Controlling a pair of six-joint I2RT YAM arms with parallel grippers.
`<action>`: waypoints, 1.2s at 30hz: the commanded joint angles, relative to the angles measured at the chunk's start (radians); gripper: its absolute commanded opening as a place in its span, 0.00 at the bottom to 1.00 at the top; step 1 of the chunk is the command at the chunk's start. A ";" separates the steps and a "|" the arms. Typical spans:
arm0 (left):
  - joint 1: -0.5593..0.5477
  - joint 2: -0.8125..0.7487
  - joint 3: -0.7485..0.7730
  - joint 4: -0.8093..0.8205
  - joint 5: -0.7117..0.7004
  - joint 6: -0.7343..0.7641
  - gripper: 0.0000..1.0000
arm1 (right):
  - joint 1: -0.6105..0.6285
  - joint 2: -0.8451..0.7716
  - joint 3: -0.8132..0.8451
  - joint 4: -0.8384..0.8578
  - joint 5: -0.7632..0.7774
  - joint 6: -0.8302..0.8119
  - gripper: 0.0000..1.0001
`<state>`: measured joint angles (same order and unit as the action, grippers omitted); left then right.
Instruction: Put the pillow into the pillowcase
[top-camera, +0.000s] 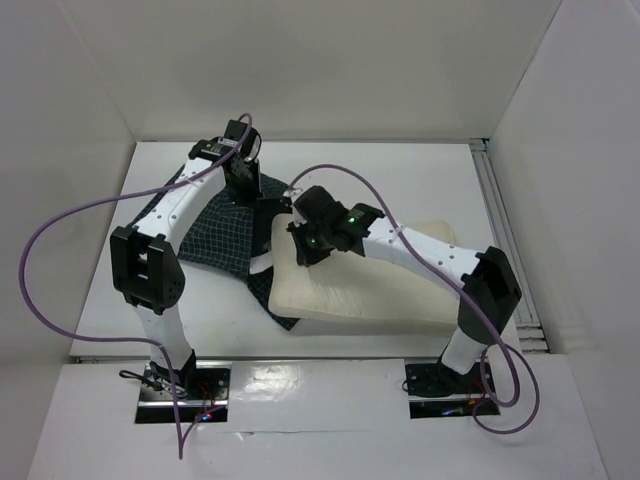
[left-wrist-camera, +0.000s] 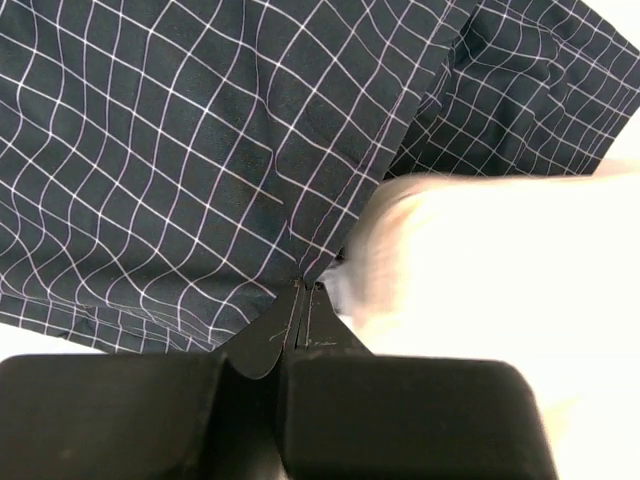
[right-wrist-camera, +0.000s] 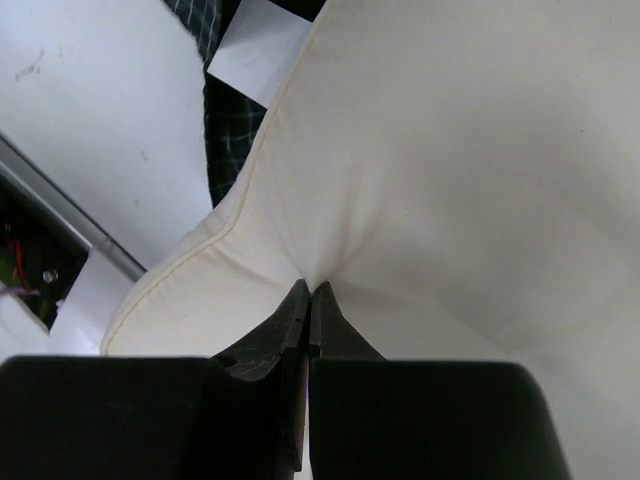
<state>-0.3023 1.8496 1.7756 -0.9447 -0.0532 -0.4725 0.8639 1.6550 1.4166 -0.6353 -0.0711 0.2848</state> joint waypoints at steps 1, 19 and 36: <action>0.015 -0.044 0.024 -0.019 0.006 0.018 0.00 | 0.012 0.043 0.079 0.056 -0.044 -0.021 0.00; 0.026 -0.164 -0.100 -0.019 0.096 0.067 0.00 | -0.074 0.347 0.487 0.022 0.071 -0.066 0.00; 0.026 -0.173 -0.148 -0.048 0.032 0.097 0.00 | -0.259 0.370 0.411 0.183 -0.186 0.062 0.00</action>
<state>-0.2768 1.7073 1.6421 -0.9390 0.0174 -0.3943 0.6727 2.0720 1.8591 -0.5972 -0.2058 0.3054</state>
